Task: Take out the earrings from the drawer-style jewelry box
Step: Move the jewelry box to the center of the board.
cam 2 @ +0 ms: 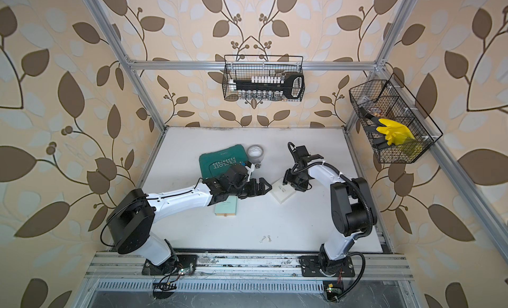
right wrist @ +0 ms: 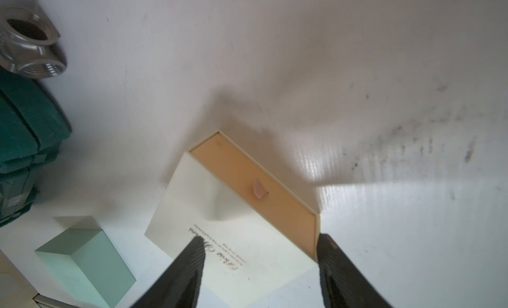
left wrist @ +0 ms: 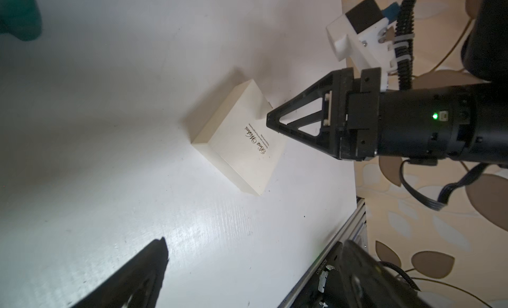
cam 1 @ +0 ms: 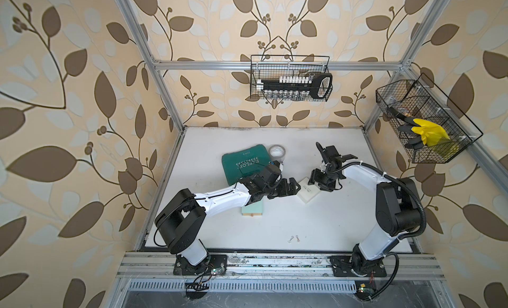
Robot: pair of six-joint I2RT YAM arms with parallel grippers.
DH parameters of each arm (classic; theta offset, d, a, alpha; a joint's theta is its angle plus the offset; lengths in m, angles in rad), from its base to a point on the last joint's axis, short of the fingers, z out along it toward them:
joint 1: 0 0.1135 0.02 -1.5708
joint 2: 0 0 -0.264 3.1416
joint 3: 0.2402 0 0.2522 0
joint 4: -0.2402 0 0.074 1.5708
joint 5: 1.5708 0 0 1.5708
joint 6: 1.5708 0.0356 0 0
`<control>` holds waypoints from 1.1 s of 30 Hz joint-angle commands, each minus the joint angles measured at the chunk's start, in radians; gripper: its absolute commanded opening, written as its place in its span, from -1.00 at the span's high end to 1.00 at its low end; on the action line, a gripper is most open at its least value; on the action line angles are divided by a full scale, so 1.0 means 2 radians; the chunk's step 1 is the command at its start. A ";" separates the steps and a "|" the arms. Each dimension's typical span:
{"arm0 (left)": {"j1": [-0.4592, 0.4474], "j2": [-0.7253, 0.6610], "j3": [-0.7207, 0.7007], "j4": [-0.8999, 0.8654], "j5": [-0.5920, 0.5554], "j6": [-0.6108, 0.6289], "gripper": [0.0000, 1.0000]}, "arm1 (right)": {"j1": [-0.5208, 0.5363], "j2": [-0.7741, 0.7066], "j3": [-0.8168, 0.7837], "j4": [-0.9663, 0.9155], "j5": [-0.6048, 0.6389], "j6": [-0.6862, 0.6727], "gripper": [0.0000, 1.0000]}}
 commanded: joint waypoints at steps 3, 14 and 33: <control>-0.004 0.027 0.026 0.018 0.016 -0.042 -0.98 | 0.000 -0.018 -0.024 0.031 -0.048 0.014 -0.34; 0.010 0.047 0.041 -0.012 -0.014 -0.079 -0.98 | 0.028 -0.051 -0.071 0.042 -0.083 0.054 -0.36; 0.039 -0.016 -0.004 -0.068 -0.017 -0.262 -0.98 | 0.122 -0.113 -0.037 -0.011 0.012 0.063 -0.22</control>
